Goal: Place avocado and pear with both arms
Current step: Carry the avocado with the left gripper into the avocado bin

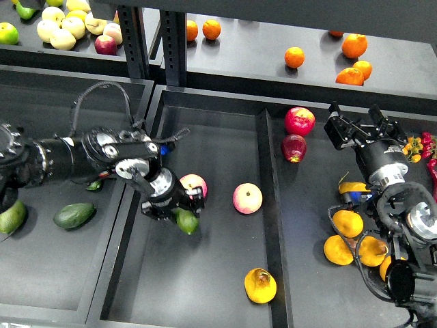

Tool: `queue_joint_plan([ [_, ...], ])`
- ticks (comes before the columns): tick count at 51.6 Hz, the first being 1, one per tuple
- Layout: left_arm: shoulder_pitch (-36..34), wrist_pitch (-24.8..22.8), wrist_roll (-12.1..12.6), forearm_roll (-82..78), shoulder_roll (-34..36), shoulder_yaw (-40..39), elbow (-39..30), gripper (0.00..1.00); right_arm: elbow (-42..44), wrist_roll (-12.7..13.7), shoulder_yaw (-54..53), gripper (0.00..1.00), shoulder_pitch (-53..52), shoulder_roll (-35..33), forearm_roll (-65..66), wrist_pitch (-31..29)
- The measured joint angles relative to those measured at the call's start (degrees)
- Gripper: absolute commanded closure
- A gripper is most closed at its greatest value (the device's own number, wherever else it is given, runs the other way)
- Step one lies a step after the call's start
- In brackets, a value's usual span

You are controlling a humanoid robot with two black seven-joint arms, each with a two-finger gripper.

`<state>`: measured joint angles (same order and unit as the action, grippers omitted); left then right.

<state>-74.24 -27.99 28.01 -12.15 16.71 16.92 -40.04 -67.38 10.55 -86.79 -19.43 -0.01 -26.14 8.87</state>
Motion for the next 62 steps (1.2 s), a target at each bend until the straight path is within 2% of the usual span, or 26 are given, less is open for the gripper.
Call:
queue_joint_plan([
  [13, 0.7, 0.0, 0.0, -0.6, 14.3, -0.3, 2.1, 0.9, -0.1, 0.0, 0.5, 0.0, 0.1, 0.0, 0.0, 0.0],
  [22, 4.9, 0.0, 0.0, -0.6, 18.3, -1.4, 3.8, 0.9, 0.0, 0.0, 1.0, 0.0, 0.1, 0.0, 0.0, 0.0],
  [33, 11.2, 0.0, 0.0, -3.2, 18.7, -5.3, 4.2, 0.89, 0.0, 0.0, 1.3, 0.0, 0.0, 0.0, 0.0, -0.1],
  [45, 16.9, 0.0, 0.0, -6.5, 16.1, -10.6, 6.7, 0.87, -0.2, 0.0, 1.8, 0.0, 0.2, 0.0, 0.0, -0.3],
  [62, 20.3, 0.0, 0.0, -9.8, 10.8, -14.0, 10.6, 0.83, -0.3, -0.1, 2.3, 0.0, 0.4, 0.0, 0.0, -0.3],
])
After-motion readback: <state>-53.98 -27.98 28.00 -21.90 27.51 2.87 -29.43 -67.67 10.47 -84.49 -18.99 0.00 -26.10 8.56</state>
